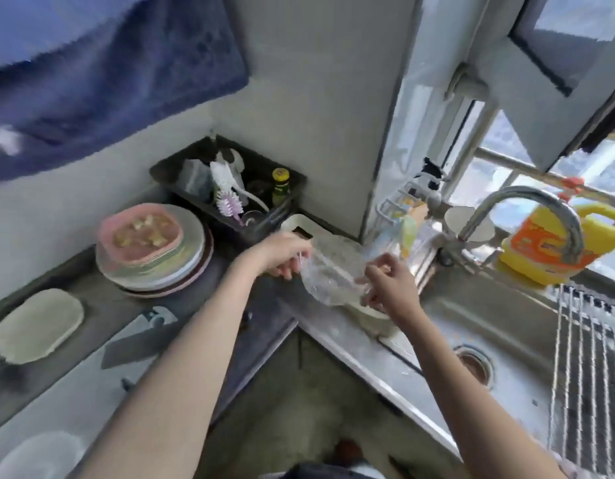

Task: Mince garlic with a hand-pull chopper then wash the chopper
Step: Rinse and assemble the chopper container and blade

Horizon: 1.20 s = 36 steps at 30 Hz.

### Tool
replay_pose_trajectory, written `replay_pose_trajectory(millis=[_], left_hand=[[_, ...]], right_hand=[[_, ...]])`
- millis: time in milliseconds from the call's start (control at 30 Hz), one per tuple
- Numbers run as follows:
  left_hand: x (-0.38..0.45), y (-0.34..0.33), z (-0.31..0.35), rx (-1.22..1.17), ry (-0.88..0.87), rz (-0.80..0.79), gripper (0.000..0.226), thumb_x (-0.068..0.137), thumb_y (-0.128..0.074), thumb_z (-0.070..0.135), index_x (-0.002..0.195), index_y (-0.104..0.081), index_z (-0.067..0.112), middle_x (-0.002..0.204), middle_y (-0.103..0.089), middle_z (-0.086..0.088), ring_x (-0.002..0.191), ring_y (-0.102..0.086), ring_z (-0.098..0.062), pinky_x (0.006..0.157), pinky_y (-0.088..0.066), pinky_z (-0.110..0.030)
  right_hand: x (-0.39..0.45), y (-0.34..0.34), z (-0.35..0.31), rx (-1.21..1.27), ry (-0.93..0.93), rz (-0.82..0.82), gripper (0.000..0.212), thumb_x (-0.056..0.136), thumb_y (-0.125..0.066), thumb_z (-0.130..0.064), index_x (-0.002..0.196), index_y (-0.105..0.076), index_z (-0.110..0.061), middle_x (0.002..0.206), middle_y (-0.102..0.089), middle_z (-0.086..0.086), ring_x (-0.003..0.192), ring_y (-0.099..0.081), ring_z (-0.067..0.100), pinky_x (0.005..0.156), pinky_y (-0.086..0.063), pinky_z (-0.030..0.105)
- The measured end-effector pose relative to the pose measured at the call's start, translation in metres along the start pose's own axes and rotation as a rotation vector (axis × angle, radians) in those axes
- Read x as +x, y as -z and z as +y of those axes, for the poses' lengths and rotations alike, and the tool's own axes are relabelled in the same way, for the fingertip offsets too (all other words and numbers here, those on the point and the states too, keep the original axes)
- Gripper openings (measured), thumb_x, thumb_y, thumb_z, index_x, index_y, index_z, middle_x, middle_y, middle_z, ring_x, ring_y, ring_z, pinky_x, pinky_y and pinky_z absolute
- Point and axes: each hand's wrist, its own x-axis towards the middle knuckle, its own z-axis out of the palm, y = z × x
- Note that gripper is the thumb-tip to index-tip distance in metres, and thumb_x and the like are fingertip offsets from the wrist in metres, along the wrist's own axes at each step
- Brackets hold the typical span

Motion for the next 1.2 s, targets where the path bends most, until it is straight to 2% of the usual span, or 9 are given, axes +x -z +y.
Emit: replay_pose_trajectory(millis=[267,400,567,667,733,867,1000,1100,1200], left_hand=[[-0.112,0.088,-0.208,-0.125,0.58,-0.202,0.036,0.095,-0.046,0.018,0.127,-0.045,0.001,0.107,-0.065,-0.016,0.063,-0.071,-0.019,0.059,-0.056,-0.027],[-0.156,0.091,-0.301,-0.314,0.601,0.129,0.009,0.094,-0.05,0.005,0.09,-0.058,0.004,0.065,-0.067,-0.006,0.036,-0.059,-0.013,0.037,-0.045,-0.02],[-0.193,0.095,-0.392,-0.525,0.66,0.551,0.015,0.086,-0.048,-0.009,0.09,-0.059,0.0,0.062,-0.06,-0.015,0.044,-0.061,-0.025,0.034,-0.045,-0.026],[-0.202,0.101,-0.424,-0.693,0.657,0.651,0.019,0.084,-0.049,-0.009,0.087,-0.06,0.007,0.061,-0.064,-0.016,0.049,-0.063,-0.029,0.047,-0.055,-0.035],[-0.204,0.103,-0.429,-0.798,0.6,0.699,0.018,0.088,-0.049,-0.005,0.084,-0.059,0.01,0.068,-0.064,-0.016,0.043,-0.062,-0.025,0.042,-0.053,-0.03],[-0.2,0.103,-0.437,-0.94,0.533,0.713,0.016,0.089,-0.048,0.001,0.096,-0.061,0.009,0.081,-0.065,-0.017,0.047,-0.066,-0.026,0.044,-0.054,-0.029],[-0.198,0.106,-0.44,-1.046,0.517,0.703,0.015,0.09,-0.051,0.006,0.104,-0.057,0.006,0.09,-0.064,-0.019,0.064,-0.069,-0.034,0.058,-0.06,-0.034],[-0.196,0.108,-0.446,-1.082,0.514,0.74,0.016,0.093,-0.051,0.009,0.108,-0.051,0.002,0.086,-0.062,-0.019,0.063,-0.068,-0.032,0.051,-0.058,-0.031],[-0.196,0.11,-0.451,-1.101,0.539,0.771,0.019,0.094,-0.052,0.011,0.109,-0.049,-0.001,0.08,-0.063,-0.023,0.053,-0.067,-0.026,0.046,-0.055,-0.028]], right_hand=[[-0.072,-0.197,-0.006,-0.278,0.095,-0.667,0.008,0.09,-0.057,-0.014,0.087,-0.054,-0.007,0.084,-0.064,0.012,0.056,-0.061,0.019,0.047,-0.055,0.034],[-0.12,-0.276,-0.001,-0.279,0.088,-0.886,0.01,0.095,-0.055,-0.019,0.102,-0.049,-0.016,0.095,-0.06,0.002,0.048,-0.06,0.013,0.045,-0.052,0.027],[-0.151,-0.34,0.022,-0.337,0.096,-0.855,0.013,0.093,-0.057,-0.016,0.105,-0.052,-0.017,0.095,-0.057,0.006,0.067,-0.056,0.014,0.049,-0.054,0.034],[-0.152,-0.353,0.034,-0.544,0.279,-0.724,0.016,0.092,-0.052,-0.012,0.106,-0.058,-0.016,0.096,-0.051,0.006,0.072,-0.048,0.009,0.044,-0.055,0.038],[-0.159,-0.36,0.034,-0.591,0.36,-0.714,0.018,0.091,-0.051,-0.01,0.104,-0.061,-0.017,0.09,-0.05,0.001,0.069,-0.048,0.012,0.056,-0.055,0.04],[-0.191,-0.376,0.032,-0.865,0.567,-1.034,0.024,0.09,-0.053,-0.02,0.108,-0.066,-0.028,0.109,-0.061,-0.005,0.092,-0.058,0.015,0.08,-0.047,0.029],[-0.217,-0.389,0.04,-0.948,0.731,-1.208,0.058,0.086,-0.063,-0.039,0.14,-0.043,-0.031,0.147,-0.035,-0.003,0.134,-0.032,0.02,0.108,-0.029,0.031],[-0.231,-0.4,0.047,-1.061,0.774,-1.281,0.094,0.078,-0.068,-0.052,0.151,-0.012,-0.032,0.159,-0.004,-0.001,0.144,-0.005,0.024,0.115,-0.015,0.041],[-0.235,-0.408,0.057,-1.199,0.874,-1.266,0.105,0.078,-0.068,-0.053,0.151,0.005,-0.034,0.159,0.016,-0.002,0.145,0.016,0.026,0.117,-0.003,0.045]])
